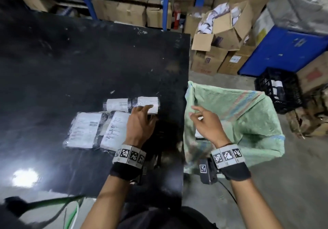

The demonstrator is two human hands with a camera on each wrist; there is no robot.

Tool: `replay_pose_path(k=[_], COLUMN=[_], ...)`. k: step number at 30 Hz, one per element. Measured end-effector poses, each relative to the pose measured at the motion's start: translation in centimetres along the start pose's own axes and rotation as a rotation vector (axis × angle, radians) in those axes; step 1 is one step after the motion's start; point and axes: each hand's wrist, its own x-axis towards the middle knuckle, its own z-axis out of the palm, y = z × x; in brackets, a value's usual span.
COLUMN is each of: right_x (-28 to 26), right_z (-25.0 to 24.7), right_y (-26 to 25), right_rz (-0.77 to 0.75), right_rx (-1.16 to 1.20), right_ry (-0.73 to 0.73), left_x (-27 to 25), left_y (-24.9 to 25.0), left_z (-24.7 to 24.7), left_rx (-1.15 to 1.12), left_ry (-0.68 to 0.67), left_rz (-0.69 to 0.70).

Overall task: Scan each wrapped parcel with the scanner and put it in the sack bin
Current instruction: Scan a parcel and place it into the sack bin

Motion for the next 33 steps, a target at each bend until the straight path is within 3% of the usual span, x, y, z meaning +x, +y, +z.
replay_pose_path(k=[7, 11, 15, 21, 33], right_x=[-3.8, -4.5, -4.6, -4.5, -3.8], right_z=[10.5, 15.2, 18.9, 21.5, 24.4], right_y=[-2.4, -1.8, -0.2, -0.3, -0.8], right_rz=[0.011, 0.195, 0.364, 0.446, 0.442], right_rx=[-0.112, -0.186, -0.032, 0.196, 0.479], right_ry=[-0.065, -0.118, -0.145, -0.015, 0.031], left_x=[-3.1, -4.0, -4.7, -4.9, -4.7], left_y=[-11.1, -17.0, -20.5, -22.9, -22.9], left_z=[-4.2, -4.1, -3.2, -2.2, -1.0], left_rx=[0.030, -0.005, -0.071, -0.319, -0.427], left_ry=[0.055, 0.009, -0.013, -0.060, -0.081], left_rz=[-0.038, -0.057, 0.064, -0.016, -0.015])
